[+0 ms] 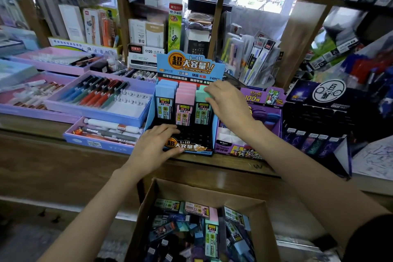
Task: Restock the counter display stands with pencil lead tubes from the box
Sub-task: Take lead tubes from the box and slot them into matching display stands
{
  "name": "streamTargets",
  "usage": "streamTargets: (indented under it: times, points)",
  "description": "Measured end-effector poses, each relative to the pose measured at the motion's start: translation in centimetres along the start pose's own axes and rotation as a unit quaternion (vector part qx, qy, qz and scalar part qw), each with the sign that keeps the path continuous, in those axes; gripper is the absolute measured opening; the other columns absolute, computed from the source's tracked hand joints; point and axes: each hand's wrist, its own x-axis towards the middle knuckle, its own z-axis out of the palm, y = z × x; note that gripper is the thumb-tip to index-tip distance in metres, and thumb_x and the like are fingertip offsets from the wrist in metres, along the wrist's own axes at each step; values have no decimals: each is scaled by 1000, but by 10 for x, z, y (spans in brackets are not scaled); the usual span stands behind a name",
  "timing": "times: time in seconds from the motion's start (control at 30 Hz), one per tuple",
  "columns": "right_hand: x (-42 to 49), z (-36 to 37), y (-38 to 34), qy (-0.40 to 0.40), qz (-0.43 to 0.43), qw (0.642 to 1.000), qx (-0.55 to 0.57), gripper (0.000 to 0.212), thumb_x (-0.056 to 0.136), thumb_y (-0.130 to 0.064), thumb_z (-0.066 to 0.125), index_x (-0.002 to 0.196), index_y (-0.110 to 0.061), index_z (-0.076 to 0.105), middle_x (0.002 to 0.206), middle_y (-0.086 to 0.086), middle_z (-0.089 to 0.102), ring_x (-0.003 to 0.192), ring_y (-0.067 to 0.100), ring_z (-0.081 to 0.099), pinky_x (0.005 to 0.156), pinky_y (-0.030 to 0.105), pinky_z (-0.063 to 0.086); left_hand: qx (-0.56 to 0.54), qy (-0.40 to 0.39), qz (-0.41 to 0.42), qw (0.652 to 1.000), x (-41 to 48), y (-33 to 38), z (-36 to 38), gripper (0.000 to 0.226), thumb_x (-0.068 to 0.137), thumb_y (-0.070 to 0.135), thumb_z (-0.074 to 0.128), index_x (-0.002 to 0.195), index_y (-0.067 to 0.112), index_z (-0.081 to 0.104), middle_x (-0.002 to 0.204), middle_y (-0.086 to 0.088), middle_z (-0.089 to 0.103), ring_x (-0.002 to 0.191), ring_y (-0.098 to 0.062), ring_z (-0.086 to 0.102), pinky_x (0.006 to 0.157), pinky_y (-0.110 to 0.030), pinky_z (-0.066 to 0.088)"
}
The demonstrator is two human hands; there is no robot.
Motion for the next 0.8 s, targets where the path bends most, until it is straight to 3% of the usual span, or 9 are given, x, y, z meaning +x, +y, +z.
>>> streamTargets:
  times: [0.17,0.43,0.63,0.8]
  points:
    - [-1,9,6,8,-30,992,-126,28,92,-19,55,113,-3,64,115,11,62,110,31,49,92,39,34,7,6,0,1000,0,0,1,52,84,49,59,128,21,53,136,4,51,123,-15,46,96,-32,36]
    - [-1,0,10,-16,-47,994,-100,36,96,-27,47,128,-10,53,123,6,56,119,25,41,101,32,23,-11,-24,-5,1000,0,7,-10,54,86,42,61,131,16,49,136,-1,49,125,-17,44,104,-34,36]
    - [-49,-30,-2,15,-26,999,24,29,93,-25,54,116,-10,62,109,8,64,107,27,48,90,35,35,-38,38,43,998,-28,33,-33,37,87,30,63,120,13,57,117,-3,61,109,-19,56,90,-36,47]
    - [-123,-28,-2,-112,17,988,104,23,93,-26,53,110,-16,64,106,5,66,101,25,55,81,41,48,-72,-41,32,996,-76,49,-5,30,88,29,62,115,15,59,115,1,61,101,-12,58,86,-30,47]
